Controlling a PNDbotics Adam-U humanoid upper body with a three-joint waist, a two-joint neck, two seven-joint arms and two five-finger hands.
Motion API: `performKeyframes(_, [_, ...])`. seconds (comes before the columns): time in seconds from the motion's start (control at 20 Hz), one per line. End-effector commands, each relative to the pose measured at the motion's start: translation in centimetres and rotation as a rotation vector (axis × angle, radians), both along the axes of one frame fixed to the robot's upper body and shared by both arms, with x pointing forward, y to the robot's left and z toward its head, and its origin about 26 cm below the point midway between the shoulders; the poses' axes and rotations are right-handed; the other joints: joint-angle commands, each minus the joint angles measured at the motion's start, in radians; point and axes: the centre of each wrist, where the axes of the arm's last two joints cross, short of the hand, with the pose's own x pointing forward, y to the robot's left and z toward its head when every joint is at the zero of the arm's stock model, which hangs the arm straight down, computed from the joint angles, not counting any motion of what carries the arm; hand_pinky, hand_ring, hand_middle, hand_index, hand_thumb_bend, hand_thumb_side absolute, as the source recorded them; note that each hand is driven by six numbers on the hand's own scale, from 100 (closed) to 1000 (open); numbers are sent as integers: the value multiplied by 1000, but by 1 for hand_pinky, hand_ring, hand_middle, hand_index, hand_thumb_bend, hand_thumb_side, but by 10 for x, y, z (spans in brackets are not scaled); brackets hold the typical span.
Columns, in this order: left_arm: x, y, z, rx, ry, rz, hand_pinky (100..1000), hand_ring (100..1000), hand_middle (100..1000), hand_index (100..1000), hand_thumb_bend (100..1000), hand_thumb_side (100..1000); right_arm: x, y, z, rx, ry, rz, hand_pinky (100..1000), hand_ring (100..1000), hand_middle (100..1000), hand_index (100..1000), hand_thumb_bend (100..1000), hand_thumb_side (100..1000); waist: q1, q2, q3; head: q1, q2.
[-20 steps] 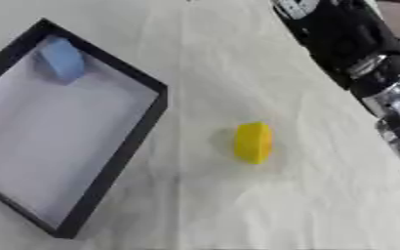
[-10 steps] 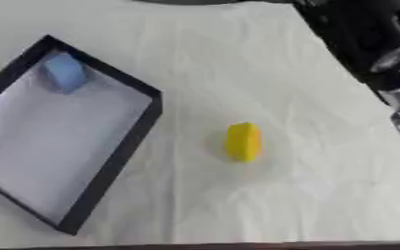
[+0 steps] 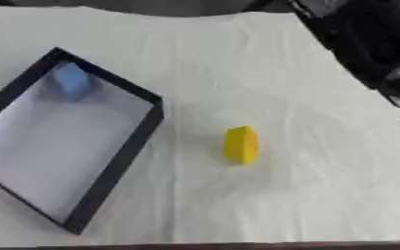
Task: Pick up objects on the table and place them in the box.
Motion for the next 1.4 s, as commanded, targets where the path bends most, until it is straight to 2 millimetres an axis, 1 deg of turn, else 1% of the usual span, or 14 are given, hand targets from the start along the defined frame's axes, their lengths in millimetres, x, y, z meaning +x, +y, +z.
performKeyframes(0.05, [-3, 3, 9, 21, -15, 9, 851, 718, 806, 826, 177, 501, -1, 11, -3, -40, 14, 27, 766, 540, 461, 647, 188, 231, 15, -37, -1, 7, -1])
performKeyframes(0.2, [-2, 1, 10, 23, -16, 5, 851, 718, 806, 826, 181, 497, 3, 18, -12, -40, 62, 45, 767, 534, 457, 645, 167, 215, 17, -41, -2, -1, -1])
performKeyframes(0.45, [0, 1, 13, 27, -16, 9, 851, 718, 806, 826, 184, 494, 5, 27, -17, -34, 109, 74, 769, 526, 451, 642, 135, 197, 17, -44, 2, -18, -1])
performKeyframes(0.6, [0, 2, 14, 29, -18, 12, 851, 718, 806, 826, 186, 494, 6, 32, -20, -29, 138, 86, 771, 524, 449, 641, 129, 193, 14, -47, 1, -20, -1])
performKeyframes(0.8, [3, 0, 15, 24, -11, 12, 852, 716, 806, 825, 183, 503, 9, 40, -27, -26, 176, 100, 771, 521, 444, 638, 113, 187, 7, -48, 6, -36, -1])
performKeyframes(1.2, [5, -8, 20, 20, -20, -12, 853, 715, 805, 825, 183, 506, 29, 46, -46, -45, 233, 57, 768, 517, 436, 629, 100, 189, -4, -39, 44, -78, -1])
performKeyframes(1.4, [6, -10, 22, 13, -26, -17, 853, 714, 805, 825, 185, 507, 39, 51, -60, -68, 264, 48, 768, 519, 435, 628, 100, 191, -10, -31, 67, -106, -1])
